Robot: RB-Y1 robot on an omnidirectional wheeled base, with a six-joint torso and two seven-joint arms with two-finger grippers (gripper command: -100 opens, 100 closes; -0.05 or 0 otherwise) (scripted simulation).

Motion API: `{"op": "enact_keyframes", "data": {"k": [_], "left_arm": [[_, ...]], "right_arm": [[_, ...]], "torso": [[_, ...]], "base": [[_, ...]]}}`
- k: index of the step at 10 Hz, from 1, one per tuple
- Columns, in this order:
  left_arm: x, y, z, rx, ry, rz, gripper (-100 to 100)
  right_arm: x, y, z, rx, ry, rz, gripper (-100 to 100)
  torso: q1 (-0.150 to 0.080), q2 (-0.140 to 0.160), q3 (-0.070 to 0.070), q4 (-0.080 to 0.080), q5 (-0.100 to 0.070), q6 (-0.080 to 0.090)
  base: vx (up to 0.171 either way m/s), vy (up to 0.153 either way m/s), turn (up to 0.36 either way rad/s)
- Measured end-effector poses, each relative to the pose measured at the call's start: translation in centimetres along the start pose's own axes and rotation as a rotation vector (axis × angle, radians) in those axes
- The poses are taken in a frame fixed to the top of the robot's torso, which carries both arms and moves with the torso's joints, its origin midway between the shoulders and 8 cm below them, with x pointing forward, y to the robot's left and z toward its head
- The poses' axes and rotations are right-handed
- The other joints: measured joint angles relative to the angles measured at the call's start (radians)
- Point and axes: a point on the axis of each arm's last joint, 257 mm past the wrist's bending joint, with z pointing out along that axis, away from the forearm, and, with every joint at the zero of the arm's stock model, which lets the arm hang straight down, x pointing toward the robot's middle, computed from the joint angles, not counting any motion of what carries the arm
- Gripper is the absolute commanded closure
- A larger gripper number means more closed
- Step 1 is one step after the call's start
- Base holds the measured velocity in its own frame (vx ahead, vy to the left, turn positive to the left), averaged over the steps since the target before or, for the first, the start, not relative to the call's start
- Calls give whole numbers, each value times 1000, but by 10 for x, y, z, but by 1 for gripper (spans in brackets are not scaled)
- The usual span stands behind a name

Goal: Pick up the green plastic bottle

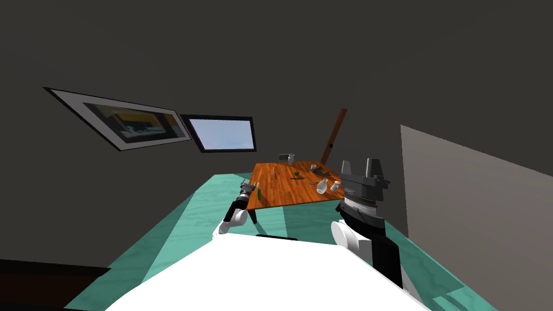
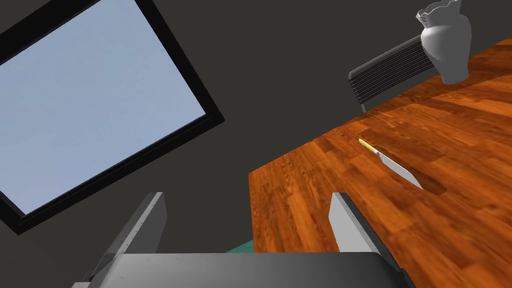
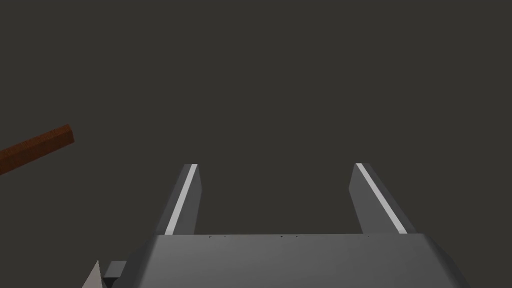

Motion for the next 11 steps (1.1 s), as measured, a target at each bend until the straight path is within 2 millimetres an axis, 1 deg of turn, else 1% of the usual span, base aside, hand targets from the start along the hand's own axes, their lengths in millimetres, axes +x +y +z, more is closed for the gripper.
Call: {"op": "enact_keyframes", "data": {"k": [1,4,6,8,11], "left_arm": [[-12,4,3,-8,-24,-26,-100],[-50,21,0,-34,-119,-123,-100],[-72,31,-6,-44,-176,-170,-100],[-95,35,-10,-54,-227,-214,-100],[-122,50,-20,-63,-307,-273,-100]], "right_arm": [[0,0,0,0,0,0,0],[0,0,0,0,0,0,0],[0,0,0,0,0,0,0],[0,0,0,0,0,0,0],[0,0,0,0,0,0,0]], "torso": [[0,-1,0,0,0,0],[-1,-2,-1,0,0,0],[-1,-1,-1,0,0,0],[0,-1,-1,0,0,0],[0,-1,-1,0,0,0]], "base": [[66,-39,-76],[46,-35,-26],[37,-32,-32],[39,-21,-32],[41,-23,-35]]}}
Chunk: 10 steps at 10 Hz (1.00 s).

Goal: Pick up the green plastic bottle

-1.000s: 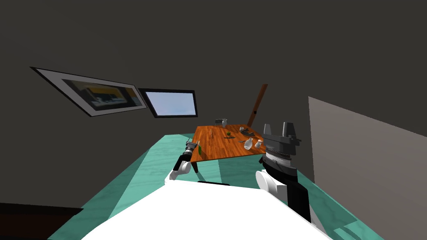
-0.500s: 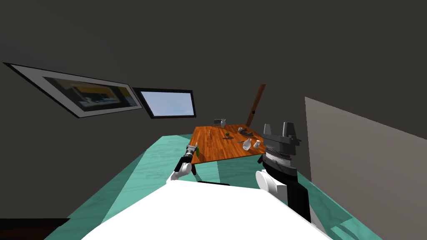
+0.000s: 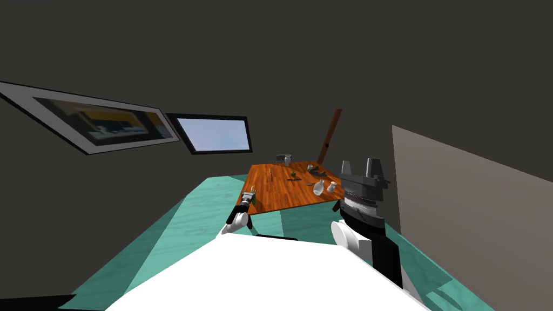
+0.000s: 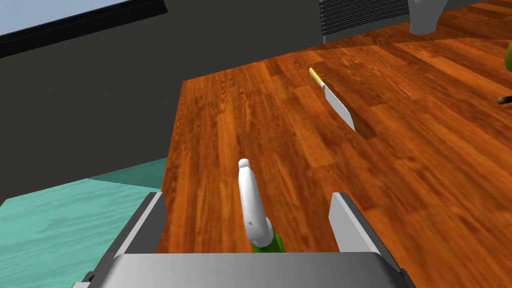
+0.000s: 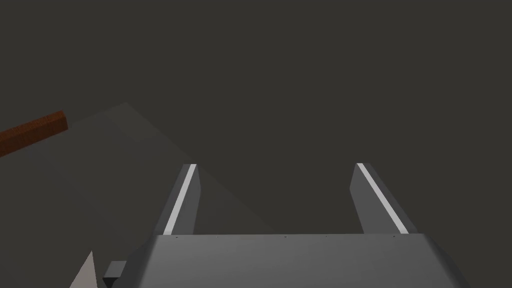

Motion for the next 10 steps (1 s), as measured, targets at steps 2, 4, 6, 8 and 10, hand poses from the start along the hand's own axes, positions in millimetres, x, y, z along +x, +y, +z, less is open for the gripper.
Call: {"op": "enact_keyframes", "data": {"k": [2,4,6,8,10], "left_arm": [[-22,-1,2,-3,-50,-41,-100],[-51,1,-4,1,-121,-100,-100],[-73,0,-6,2,-172,-136,-100],[-100,-4,-10,10,-236,-192,-100],[-129,-4,-16,22,-301,-238,-100]], "right_arm": [[0,0,0,0,0,0,0],[0,0,0,0,0,0,0],[0,0,0,0,0,0,0],[0,0,0,0,0,0,0],[0,0,0,0,0,0,0]], "torso": [[1,0,0,0,0,0],[0,0,0,0,0,0],[1,0,0,0,0,0],[0,0,0,0,0,0],[1,0,0,0,0,0]], "base": [[37,-15,-30],[44,-19,-37],[42,-15,-33],[47,-17,-42],[35,-2,-15]]}}
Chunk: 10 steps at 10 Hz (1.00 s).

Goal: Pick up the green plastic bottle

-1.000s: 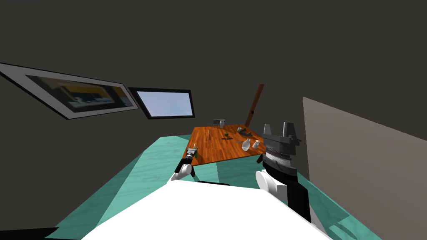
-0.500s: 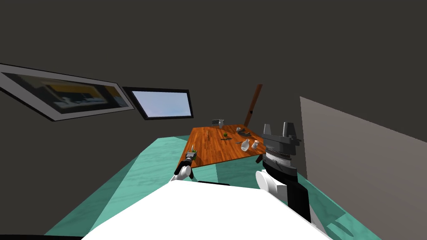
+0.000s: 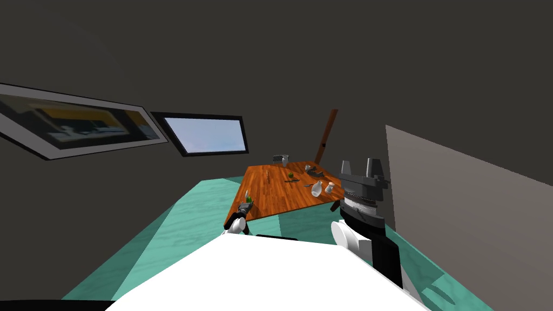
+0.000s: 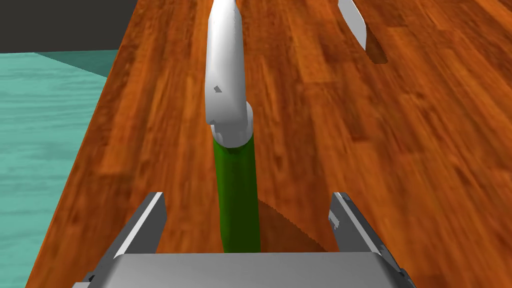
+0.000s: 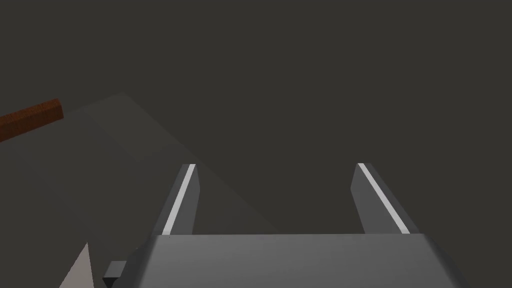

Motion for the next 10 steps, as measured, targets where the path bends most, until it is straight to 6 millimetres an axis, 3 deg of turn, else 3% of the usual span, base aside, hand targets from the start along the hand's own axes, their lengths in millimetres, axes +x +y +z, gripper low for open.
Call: {"op": "enact_keyframes", "data": {"k": [2,3,4,10], "left_arm": [[-13,-5,-2,8,-34,-30,-100],[-14,-5,-2,9,-38,-33,0],[-14,-5,-2,8,-37,-32,-100],[-29,15,-14,17,-37,-37,-100]], "right_arm": [[0,0,0,0,0,0,0],[0,0,0,0,0,0,0],[0,0,0,0,0,0,0],[0,0,0,0,0,0,0]], "torso": [[0,2,1,0,0,0],[0,2,1,1,0,0],[0,3,2,1,0,0],[4,1,0,0,1,0]], "base": [[14,-1,-18],[0,0,0],[30,32,-19],[46,56,-17]]}}
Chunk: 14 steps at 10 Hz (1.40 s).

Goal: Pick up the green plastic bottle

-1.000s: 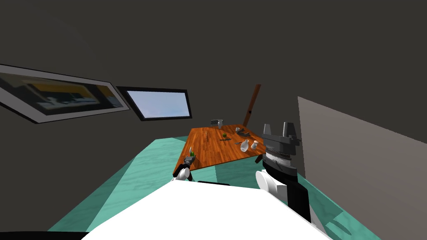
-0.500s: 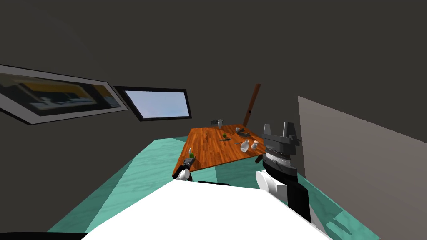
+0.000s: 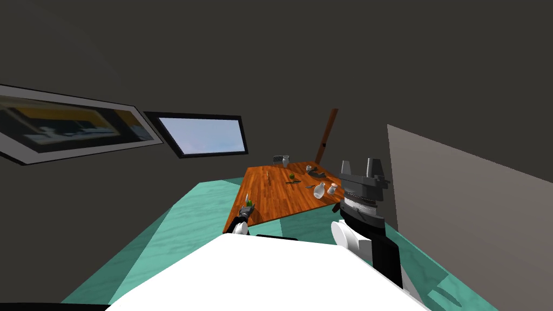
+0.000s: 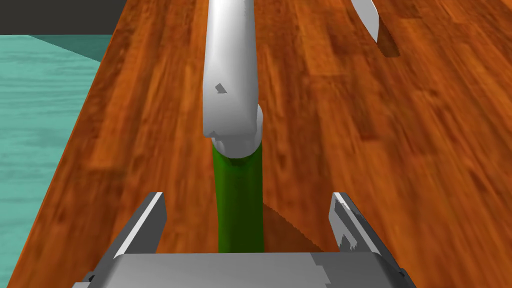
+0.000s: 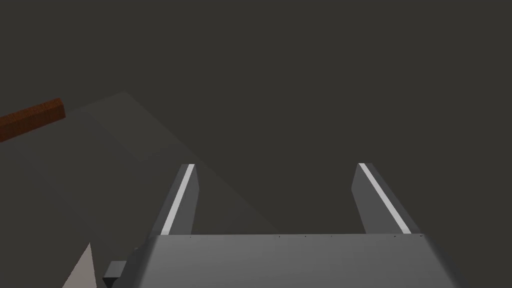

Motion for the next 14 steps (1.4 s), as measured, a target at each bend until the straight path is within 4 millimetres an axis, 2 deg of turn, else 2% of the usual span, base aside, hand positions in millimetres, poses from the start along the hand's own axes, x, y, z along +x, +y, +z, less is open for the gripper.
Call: {"op": "enact_keyframes", "data": {"k": [3,4,8,9,10,14], "left_arm": [[-9,9,-6,3,-2,-2,-100],[-9,9,-6,4,-1,-3,100],[-9,9,-6,4,-1,-4,100],[-9,9,-6,4,-1,-4,0],[-9,9,-6,4,-1,-4,100],[2,-3,2,0,2,-1,100]], "right_arm": [[0,0,0,0,0,0,0],[0,0,0,0,0,0,0],[0,0,0,0,0,0,0],[0,0,0,0,0,0,0],[0,0,0,0,0,0,0],[0,0,0,0,0,0,0]], "torso": [[-1,0,0,0,0,0],[-2,1,1,0,0,0],[-3,2,1,0,0,1],[-3,2,1,0,0,1],[-3,2,1,0,0,1],[-7,5,2,0,-1,0]], "base": [[31,30,-13],[0,0,0],[0,0,0],[0,0,0],[-32,-25,20],[-42,-58,18]]}}
